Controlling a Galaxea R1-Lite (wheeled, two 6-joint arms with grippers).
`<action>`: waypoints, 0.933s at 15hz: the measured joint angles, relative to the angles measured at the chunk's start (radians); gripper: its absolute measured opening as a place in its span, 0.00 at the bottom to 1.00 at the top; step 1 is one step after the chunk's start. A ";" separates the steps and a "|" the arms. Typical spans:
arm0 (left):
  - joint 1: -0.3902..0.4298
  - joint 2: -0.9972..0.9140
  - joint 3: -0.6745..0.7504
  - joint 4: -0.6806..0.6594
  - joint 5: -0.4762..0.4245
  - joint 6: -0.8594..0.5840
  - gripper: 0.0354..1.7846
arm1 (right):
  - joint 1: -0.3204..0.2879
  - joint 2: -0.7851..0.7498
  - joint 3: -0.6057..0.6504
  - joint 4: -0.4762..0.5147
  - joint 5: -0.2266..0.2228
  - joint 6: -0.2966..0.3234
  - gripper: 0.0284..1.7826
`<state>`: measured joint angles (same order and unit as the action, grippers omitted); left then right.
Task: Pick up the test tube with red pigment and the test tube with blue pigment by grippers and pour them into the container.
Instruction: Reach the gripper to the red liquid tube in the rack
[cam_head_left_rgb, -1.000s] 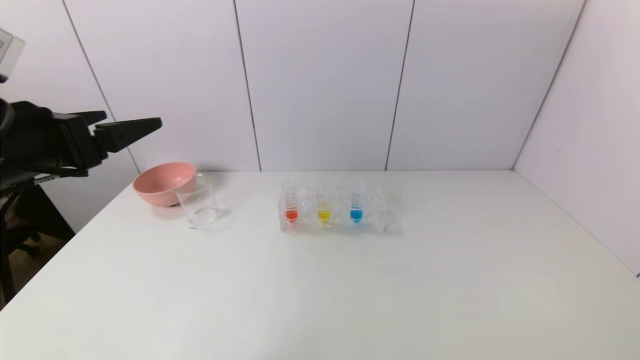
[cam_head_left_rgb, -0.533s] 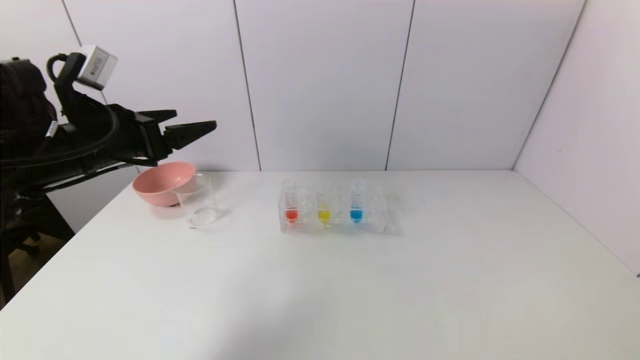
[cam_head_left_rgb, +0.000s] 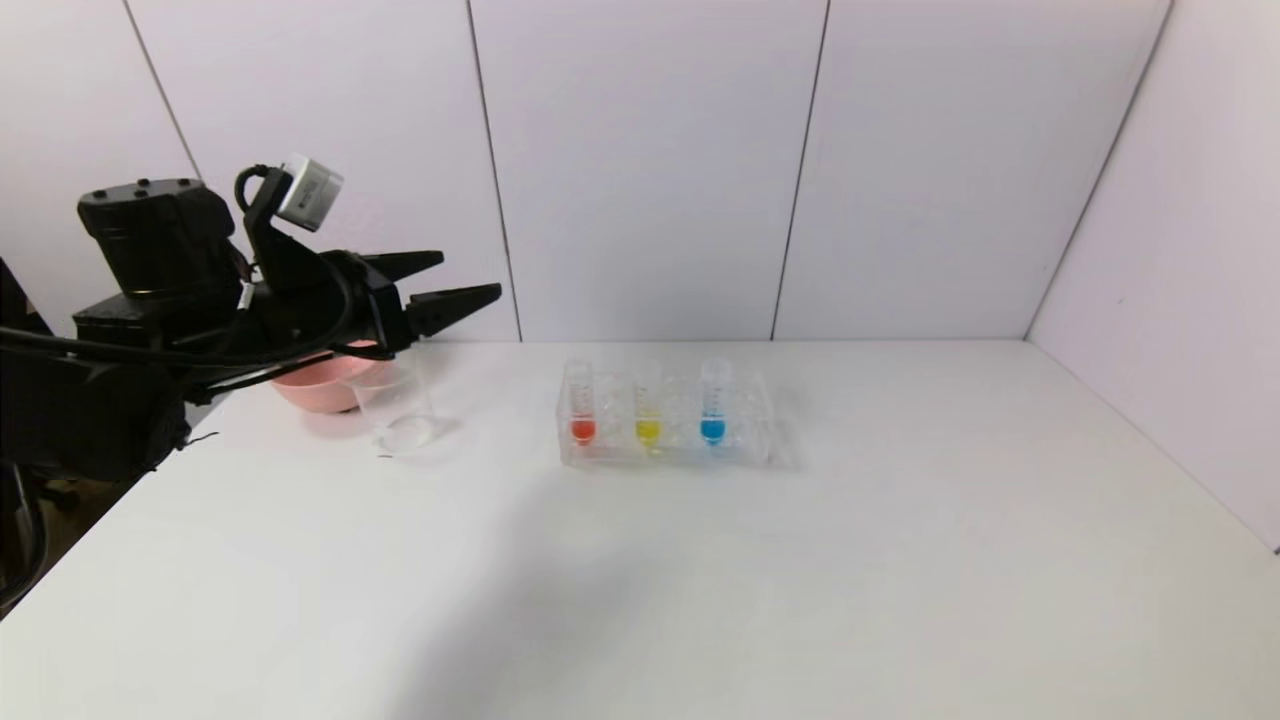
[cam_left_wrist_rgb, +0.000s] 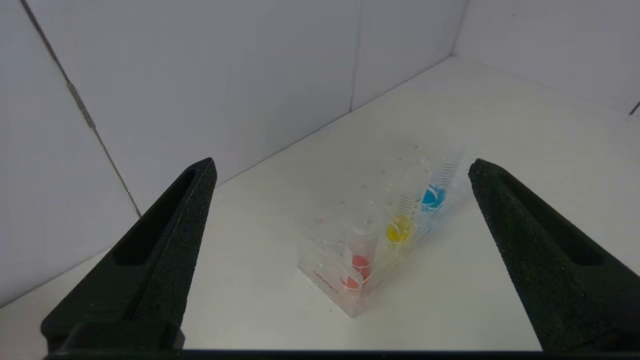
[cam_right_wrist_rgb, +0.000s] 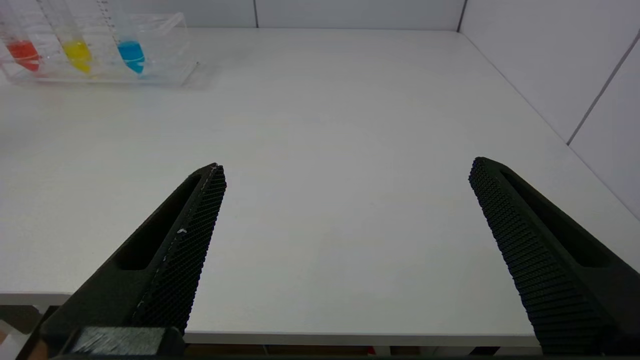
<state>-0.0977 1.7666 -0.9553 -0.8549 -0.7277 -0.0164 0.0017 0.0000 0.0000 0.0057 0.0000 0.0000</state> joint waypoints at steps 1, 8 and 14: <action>-0.002 0.009 0.004 -0.005 -0.033 0.000 0.99 | 0.000 0.000 0.000 0.000 0.000 0.000 1.00; -0.037 0.062 0.048 -0.105 -0.206 0.010 0.99 | 0.000 0.000 0.000 0.000 0.000 0.000 1.00; -0.095 0.173 0.010 -0.173 -0.203 0.018 0.99 | -0.001 0.000 0.000 0.000 0.000 0.000 1.00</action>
<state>-0.1923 1.9398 -0.9457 -1.0279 -0.9304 0.0019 0.0009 0.0000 0.0000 0.0057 0.0000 0.0000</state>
